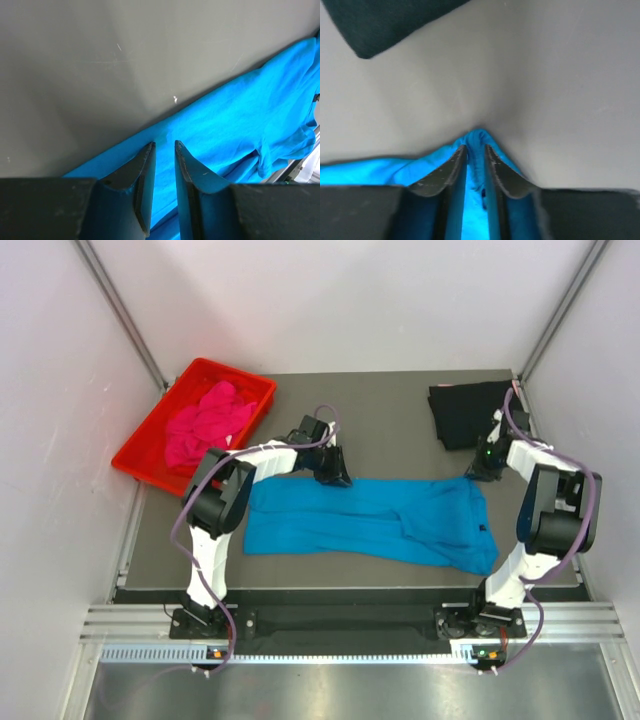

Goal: Fold and stack the t-shirts
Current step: Fold the tshirt

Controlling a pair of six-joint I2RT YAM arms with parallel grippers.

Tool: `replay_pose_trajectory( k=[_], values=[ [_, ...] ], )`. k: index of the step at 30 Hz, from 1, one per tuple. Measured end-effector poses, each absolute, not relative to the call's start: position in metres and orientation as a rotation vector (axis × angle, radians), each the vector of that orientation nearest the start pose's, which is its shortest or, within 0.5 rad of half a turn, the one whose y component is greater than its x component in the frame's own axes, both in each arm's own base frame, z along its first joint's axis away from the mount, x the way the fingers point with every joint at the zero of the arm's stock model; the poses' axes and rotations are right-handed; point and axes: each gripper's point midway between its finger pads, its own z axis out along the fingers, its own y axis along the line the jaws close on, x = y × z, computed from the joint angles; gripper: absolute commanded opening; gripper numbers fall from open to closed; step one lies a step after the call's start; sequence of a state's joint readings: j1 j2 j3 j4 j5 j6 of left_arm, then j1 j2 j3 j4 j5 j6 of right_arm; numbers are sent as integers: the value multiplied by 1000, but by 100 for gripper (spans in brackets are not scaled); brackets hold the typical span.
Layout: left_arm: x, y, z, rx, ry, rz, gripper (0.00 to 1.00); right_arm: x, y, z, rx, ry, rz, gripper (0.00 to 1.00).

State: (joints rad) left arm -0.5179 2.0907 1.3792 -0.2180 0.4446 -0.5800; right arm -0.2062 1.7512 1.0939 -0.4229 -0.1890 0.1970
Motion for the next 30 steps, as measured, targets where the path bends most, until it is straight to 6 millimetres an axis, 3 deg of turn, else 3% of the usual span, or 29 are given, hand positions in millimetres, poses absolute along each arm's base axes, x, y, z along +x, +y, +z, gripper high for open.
replay_pose_trajectory(
  k=[6,10,13,18,22,30],
  values=[
    [373,-320,28,110,2658,-966,28,369,-28,62,517,2578,262,25],
    [373,-320,28,108,2658,-960,28,364,-19,82,522,2533,277,19],
    [374,-319,28,106,2657,-955,27,347,-14,73,546,2551,281,15],
    [375,-318,27,100,2656,-942,27,315,-19,36,651,2639,223,13],
    [378,-317,27,83,2652,-922,27,314,-27,20,705,2655,188,13],
    [394,-302,31,15,2650,-851,28,317,-30,24,689,2634,175,24]
  ],
)
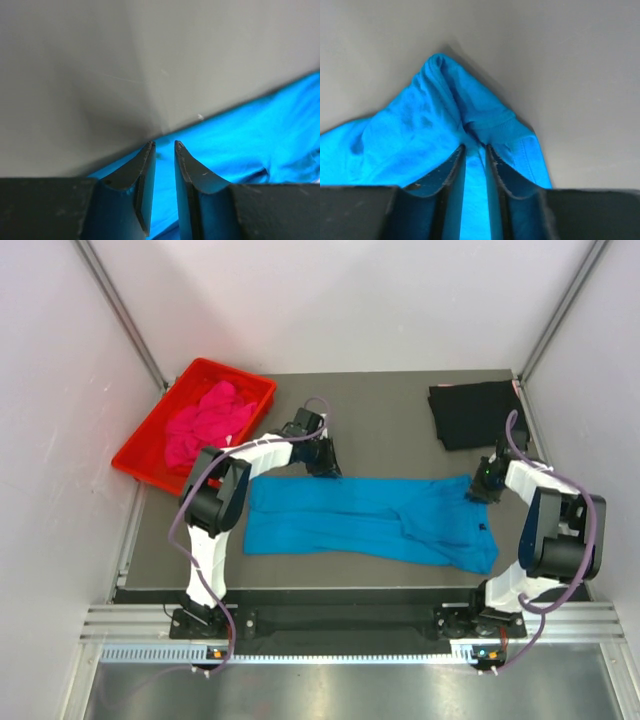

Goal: Fold and stack the t-shirts
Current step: Fold the tshirt

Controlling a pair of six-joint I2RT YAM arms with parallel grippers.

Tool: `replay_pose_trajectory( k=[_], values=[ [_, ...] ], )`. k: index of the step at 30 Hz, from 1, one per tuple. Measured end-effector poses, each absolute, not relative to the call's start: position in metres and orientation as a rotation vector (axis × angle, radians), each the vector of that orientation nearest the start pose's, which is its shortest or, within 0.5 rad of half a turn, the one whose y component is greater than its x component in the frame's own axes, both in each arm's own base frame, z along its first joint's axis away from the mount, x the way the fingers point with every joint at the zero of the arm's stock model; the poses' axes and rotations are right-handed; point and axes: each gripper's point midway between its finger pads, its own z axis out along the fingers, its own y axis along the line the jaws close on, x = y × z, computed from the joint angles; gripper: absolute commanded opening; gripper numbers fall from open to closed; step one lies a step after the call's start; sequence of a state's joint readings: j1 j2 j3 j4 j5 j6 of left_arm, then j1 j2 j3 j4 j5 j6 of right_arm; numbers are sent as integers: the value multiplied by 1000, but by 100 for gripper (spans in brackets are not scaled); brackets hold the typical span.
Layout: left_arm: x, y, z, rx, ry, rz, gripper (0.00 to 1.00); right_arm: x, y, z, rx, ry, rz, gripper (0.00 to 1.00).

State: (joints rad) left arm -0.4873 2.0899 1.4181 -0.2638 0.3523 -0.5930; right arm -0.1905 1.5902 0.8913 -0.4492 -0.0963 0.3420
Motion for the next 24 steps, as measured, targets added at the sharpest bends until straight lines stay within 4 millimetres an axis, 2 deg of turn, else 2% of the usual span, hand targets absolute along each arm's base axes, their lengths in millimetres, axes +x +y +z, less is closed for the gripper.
replay_pose_trajectory(
  k=[4,7,9,12,16,18,22,24],
  values=[
    [408,-278,31,-22,2655,-716,30,318,-20,36,647,2624,170,33],
    [409,-258,33,-25,2669,-610,30,320,-1,51,625,2606,188,40],
    [406,-244,37,-19,2681,-528,31,318,11,58,659,2591,198,42],
    [398,-229,53,5,2661,-454,31,312,23,63,749,2564,215,45],
    [377,-210,69,2,2642,-443,30,292,34,50,874,2561,184,46],
    [366,-199,64,-27,2663,-466,28,283,35,40,917,2569,149,46],
    [342,-163,29,-177,2771,-490,27,273,32,23,986,2548,92,46],
    [338,-152,25,-259,2787,-518,27,275,34,21,990,2518,81,46]
  ],
)
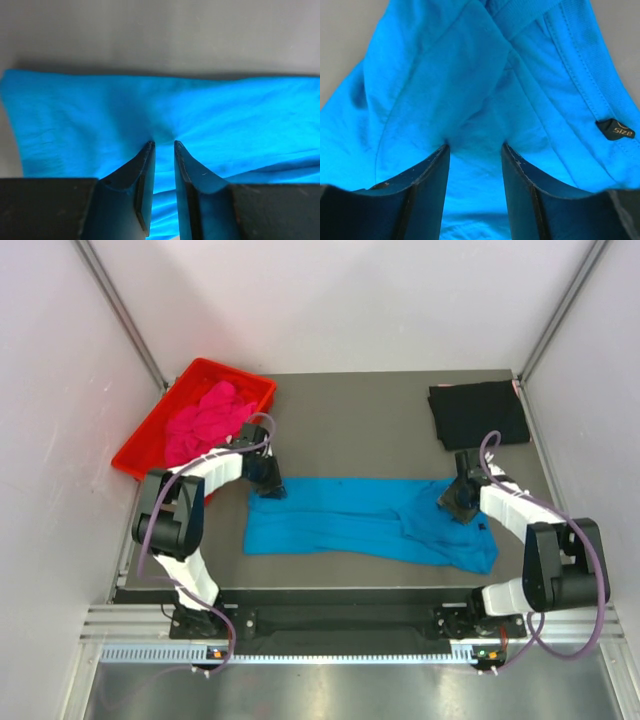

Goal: Fold and stack the t-shirts
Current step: Fold the tshirt

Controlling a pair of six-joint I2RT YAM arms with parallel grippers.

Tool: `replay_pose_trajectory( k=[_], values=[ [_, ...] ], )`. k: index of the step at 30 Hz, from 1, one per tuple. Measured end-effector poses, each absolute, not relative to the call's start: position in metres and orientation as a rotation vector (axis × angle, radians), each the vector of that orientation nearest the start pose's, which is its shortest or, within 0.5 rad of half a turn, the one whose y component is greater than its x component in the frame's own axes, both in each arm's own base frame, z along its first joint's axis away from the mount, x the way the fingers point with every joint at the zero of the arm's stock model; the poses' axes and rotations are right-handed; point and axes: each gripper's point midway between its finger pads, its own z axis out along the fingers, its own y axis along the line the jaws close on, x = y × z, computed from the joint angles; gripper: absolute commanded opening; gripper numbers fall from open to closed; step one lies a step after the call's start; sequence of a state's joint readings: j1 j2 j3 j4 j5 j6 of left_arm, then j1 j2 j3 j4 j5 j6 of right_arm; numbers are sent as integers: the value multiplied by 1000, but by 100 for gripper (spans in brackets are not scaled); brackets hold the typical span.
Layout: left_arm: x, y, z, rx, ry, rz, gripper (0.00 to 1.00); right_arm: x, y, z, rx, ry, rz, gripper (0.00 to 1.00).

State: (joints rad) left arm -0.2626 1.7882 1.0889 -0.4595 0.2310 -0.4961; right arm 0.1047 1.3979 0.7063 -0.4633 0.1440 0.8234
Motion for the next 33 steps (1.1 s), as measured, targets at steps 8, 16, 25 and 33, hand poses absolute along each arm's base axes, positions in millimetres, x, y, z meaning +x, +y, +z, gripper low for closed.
replay_pose_trajectory(
  k=[8,16,25,33],
  values=[
    [325,-121,32,-349,2748,-364,26,283,38,17,910,2541,2,45],
    [328,-74,47,-485,2670,-183,23,308,55,20,733,2539,-64,44],
    [335,2,127,-684,2407,-27,27,352,77,22,629,2547,-48,44],
    [347,5,214,-643,2152,-90,29,391,96,24,563,2543,-19,44]
  ],
)
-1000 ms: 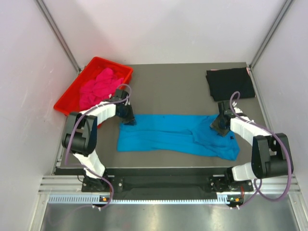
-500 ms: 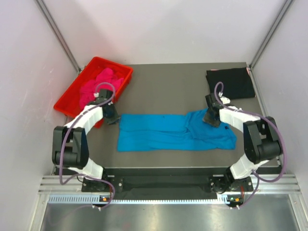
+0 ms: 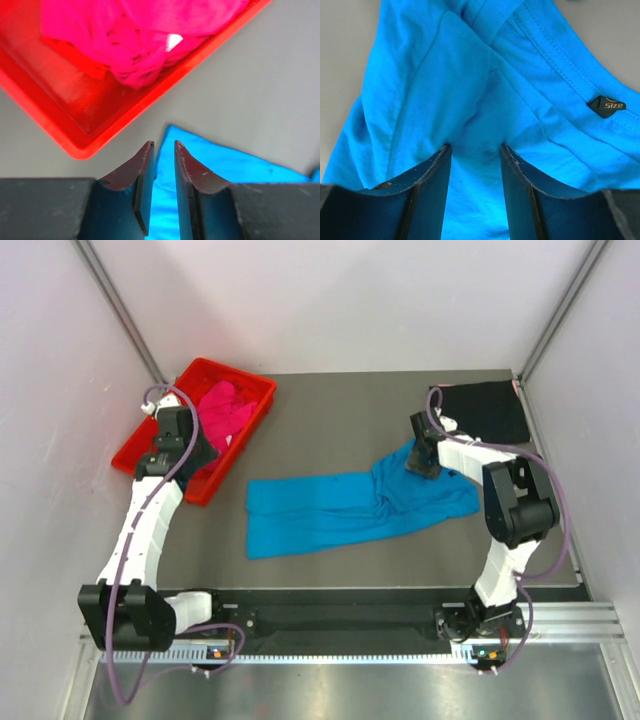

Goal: Fold and stack the t-shirts
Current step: Fold the tshirt

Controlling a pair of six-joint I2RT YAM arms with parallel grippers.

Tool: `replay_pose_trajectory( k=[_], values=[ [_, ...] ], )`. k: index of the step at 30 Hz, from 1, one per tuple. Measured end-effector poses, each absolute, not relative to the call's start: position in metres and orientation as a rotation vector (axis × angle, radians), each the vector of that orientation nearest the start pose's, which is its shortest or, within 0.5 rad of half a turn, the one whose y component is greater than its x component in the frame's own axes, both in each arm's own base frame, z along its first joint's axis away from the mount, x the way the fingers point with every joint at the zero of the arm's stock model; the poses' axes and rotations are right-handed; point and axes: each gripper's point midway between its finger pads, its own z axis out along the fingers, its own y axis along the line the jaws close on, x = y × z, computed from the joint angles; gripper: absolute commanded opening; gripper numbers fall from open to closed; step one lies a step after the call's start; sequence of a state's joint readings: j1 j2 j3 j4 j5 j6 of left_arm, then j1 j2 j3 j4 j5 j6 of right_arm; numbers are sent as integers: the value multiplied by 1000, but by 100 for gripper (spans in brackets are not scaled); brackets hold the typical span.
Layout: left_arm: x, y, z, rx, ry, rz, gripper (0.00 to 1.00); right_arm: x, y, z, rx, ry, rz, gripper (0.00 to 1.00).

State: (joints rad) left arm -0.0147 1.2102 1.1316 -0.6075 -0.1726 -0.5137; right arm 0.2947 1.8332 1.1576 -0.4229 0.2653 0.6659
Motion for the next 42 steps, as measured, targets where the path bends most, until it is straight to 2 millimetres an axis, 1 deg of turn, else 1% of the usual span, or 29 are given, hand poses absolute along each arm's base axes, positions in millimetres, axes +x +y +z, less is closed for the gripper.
replay_pose_trajectory(
  k=[2,4,6,9,13,16,18,20,22,24,25,27,31,33,35,39,42],
  values=[
    [349,-1,214,-616,2146,-130,30,403,104,25,537,2548,3,44],
    [349,-8,204,-586,2161,-170,31,420,115,26,501,2551,39,44],
    [343,-18,183,-552,2213,-224,33,437,127,28,466,2542,76,45],
    [335,-33,154,-515,2304,-301,32,462,151,29,398,2531,138,44],
    [331,-51,124,-474,2406,-388,32,493,181,32,330,2514,223,45],
    [327,-64,104,-448,2477,-431,32,515,196,34,297,2506,264,45],
    [323,-71,91,-435,2524,-454,32,533,204,36,280,2497,290,45],
    [318,-75,79,-425,2567,-465,32,555,208,38,274,2468,316,45],
    [316,-77,71,-418,2594,-459,33,571,210,39,270,2450,341,45],
    [316,-74,64,-424,2620,-433,33,584,210,39,275,2434,374,45],
    [317,-72,61,-430,2631,-415,35,590,209,40,278,2424,396,45],
    [320,-69,57,-439,2641,-381,36,597,206,41,284,2410,446,45],
    [333,-62,62,-422,2635,-326,36,609,200,44,285,2377,550,45],
    [341,-61,63,-406,2635,-309,35,613,202,44,277,2360,589,45],
    [347,-62,59,-394,2649,-308,35,618,205,44,275,2343,618,45],
    [340,-70,37,-375,2723,-305,35,636,217,47,268,2271,706,45],
    [332,-78,27,-353,2765,-304,35,650,228,49,245,2214,765,45]
  ],
)
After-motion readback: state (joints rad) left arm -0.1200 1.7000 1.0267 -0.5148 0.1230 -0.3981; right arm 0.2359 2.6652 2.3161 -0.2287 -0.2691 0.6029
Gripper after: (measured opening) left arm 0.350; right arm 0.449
